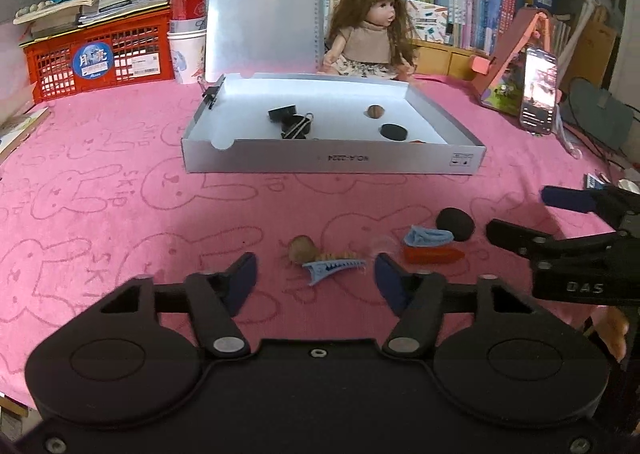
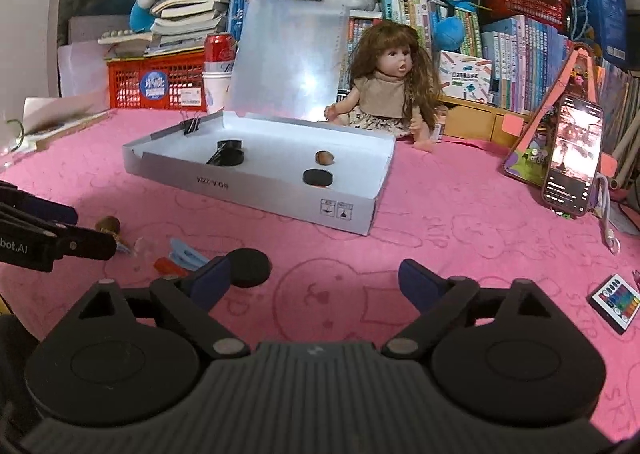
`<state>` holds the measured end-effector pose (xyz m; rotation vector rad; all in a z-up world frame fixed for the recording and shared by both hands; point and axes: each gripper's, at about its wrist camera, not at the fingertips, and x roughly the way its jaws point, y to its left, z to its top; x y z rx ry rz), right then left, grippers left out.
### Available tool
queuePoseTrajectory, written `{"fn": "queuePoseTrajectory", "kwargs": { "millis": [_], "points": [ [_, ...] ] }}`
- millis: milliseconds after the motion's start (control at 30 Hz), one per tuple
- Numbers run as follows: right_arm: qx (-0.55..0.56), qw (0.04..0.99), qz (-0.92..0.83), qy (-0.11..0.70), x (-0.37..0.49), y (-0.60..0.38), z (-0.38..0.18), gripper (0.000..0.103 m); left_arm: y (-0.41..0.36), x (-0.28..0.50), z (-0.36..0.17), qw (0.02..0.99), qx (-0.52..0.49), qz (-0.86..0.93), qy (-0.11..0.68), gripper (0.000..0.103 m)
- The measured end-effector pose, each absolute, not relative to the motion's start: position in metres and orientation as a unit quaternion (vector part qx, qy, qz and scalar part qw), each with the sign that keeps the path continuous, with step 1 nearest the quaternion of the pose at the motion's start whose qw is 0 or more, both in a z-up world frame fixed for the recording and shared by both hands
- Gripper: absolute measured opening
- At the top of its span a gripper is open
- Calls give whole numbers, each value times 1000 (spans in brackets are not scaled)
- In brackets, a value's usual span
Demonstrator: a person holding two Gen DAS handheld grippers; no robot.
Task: Organize rigid objects
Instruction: 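Grasp the blue claw hair clip with the left tool while the right tool grasps a black puck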
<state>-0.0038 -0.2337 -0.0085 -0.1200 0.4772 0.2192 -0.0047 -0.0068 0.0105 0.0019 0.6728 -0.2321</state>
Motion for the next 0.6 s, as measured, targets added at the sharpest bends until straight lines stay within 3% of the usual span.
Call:
{"fn": "queuePoseTrajectory", "kwargs": {
  "millis": [133,267,600],
  "points": [
    [-56,961,124,243,-5,-229,-9,75,-11,-10,11,935,2,-130,331,49],
    [-56,956,145,249,-8,-222,-11,66,-17,-7,9,935,4,-131,330,49],
    [-71,956,129,254,0,-214,-15,64,-23,4,1,938,8,-113,329,51]
  ]
}}
